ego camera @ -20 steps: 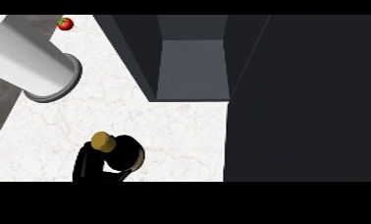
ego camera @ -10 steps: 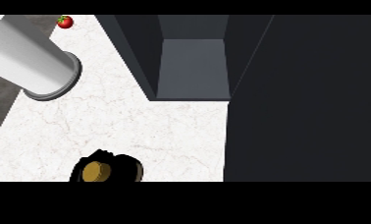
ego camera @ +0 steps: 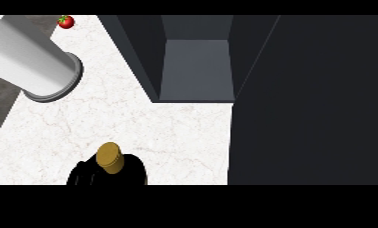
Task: Pick up the wine, place it into the cabinet and close the cabinet
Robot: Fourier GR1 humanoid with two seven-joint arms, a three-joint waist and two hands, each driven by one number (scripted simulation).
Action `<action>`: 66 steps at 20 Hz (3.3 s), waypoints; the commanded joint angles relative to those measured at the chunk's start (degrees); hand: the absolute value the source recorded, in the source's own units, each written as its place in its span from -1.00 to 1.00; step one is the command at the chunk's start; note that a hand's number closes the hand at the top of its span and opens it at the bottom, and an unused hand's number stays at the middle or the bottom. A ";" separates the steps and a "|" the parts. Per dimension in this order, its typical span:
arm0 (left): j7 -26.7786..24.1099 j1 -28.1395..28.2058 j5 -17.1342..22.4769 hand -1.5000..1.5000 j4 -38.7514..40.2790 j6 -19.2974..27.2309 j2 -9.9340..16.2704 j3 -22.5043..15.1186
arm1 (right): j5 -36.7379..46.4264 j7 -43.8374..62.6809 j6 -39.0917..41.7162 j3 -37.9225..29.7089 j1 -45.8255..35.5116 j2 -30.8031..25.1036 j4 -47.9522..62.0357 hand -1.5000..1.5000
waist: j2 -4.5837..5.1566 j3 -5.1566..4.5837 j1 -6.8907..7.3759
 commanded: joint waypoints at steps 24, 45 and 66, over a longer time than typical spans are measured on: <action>25.80 -26.68 0.29 1.00 -16.81 37.33 -2.63 -13.28 | -1.41 -0.10 0.68 -1.04 2.83 -0.41 -1.56 -1.00 | 0.06 -0.04 -0.58; 12.97 -41.11 6.53 1.00 11.74 46.50 -2.63 -20.32 | -5.68 3.54 0.10 -5.61 -4.35 -3.13 0.76 -1.00 | 0.12 -0.06 -0.61; -2.49 -51.14 24.02 1.00 39.23 34.49 -2.63 -15.94 | -2.50 -0.41 1.12 -1.51 -0.78 -0.15 2.58 -1.00 | 0.28 -0.08 -1.08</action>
